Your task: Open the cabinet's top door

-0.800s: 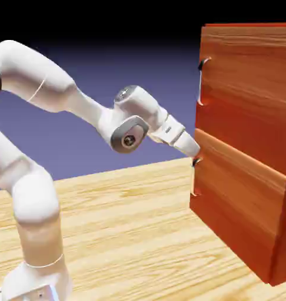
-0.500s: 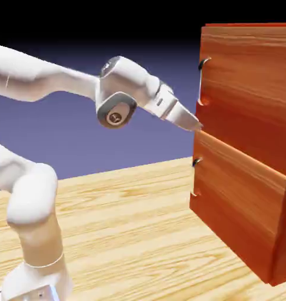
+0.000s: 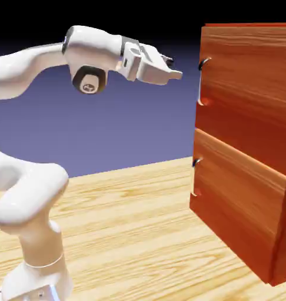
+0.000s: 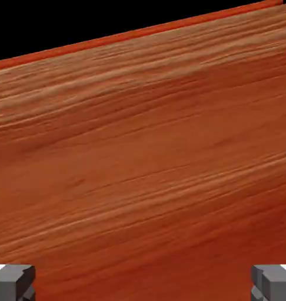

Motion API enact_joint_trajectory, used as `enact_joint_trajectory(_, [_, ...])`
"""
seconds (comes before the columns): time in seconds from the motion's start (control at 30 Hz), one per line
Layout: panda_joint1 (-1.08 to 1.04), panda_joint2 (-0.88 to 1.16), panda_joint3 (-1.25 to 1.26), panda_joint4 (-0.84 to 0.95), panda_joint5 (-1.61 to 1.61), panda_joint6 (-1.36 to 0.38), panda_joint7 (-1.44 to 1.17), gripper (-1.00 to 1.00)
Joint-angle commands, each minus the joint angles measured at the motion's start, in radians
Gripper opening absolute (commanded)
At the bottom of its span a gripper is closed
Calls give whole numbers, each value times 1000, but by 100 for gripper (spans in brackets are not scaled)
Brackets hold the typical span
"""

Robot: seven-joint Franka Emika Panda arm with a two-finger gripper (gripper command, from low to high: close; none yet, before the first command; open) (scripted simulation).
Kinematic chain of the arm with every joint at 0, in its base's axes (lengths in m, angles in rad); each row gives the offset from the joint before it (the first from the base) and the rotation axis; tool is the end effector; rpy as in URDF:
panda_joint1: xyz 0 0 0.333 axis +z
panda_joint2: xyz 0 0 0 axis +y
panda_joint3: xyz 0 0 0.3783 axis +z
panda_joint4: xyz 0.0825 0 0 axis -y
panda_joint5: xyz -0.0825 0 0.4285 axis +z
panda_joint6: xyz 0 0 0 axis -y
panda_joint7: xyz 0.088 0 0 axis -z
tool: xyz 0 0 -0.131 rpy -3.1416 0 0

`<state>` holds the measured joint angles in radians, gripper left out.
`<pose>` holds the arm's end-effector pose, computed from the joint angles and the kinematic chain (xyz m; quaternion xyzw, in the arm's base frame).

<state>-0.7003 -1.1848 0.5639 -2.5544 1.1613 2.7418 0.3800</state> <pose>0.3129 0.0444 0.7052 -0.6419 0.4331 -0.5737 0.2668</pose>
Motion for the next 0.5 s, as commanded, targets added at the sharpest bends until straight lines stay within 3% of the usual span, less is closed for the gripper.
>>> enact_joint_trajectory(0.0, [-27, -23, 21, 10, 44, -11, -14, 0])
enact_joint_trajectory(0.47, [-400, -345, 317, 144, 653, -166, -203, 0])
